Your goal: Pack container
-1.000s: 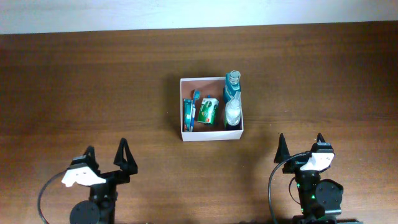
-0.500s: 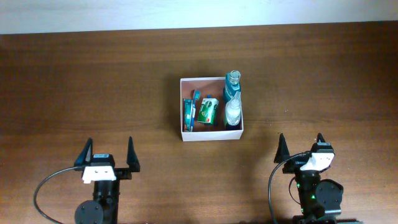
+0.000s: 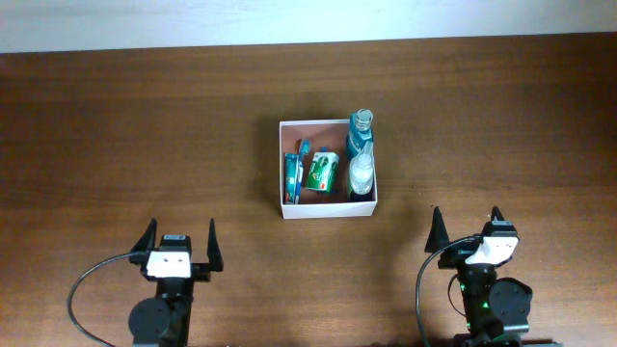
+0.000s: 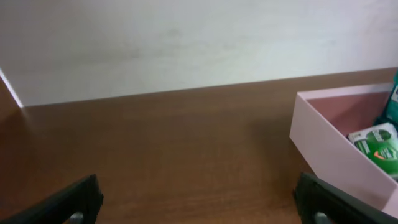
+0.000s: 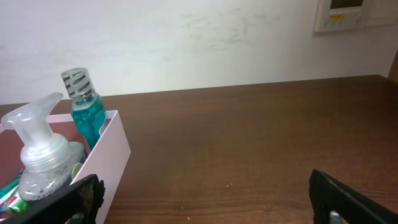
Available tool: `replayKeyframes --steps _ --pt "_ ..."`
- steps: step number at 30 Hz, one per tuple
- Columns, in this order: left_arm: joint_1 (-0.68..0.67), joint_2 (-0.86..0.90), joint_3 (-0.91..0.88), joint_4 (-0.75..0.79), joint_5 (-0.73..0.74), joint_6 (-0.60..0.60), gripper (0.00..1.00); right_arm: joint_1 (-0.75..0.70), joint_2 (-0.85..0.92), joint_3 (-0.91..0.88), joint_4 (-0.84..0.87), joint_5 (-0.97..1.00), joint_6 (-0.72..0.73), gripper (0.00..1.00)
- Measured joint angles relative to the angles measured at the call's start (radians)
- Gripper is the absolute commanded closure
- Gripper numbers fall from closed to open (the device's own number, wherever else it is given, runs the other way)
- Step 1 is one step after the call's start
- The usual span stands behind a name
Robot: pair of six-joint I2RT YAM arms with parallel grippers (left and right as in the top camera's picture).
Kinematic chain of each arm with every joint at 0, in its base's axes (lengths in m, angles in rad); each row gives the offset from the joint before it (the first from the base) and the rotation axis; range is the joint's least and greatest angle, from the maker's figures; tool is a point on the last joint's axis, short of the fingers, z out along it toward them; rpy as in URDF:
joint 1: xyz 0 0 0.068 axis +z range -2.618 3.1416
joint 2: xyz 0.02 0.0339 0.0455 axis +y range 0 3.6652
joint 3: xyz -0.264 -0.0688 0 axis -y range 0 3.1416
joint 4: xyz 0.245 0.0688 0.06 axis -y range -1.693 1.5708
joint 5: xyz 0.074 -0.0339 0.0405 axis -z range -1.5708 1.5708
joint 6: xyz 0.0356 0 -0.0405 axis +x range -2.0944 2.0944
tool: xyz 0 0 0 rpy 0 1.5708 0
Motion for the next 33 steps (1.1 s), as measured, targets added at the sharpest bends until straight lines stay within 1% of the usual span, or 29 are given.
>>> replayKeyframes --steps 8,33 --pt "-0.024 0.000 0.000 -0.006 0.000 0.000 0.01 0.000 0.000 0.000 0.000 0.000 0.000 0.02" --pt "-0.024 0.000 0.000 -0.006 0.000 0.000 0.01 0.000 0.000 0.000 0.000 0.000 0.000 0.02"
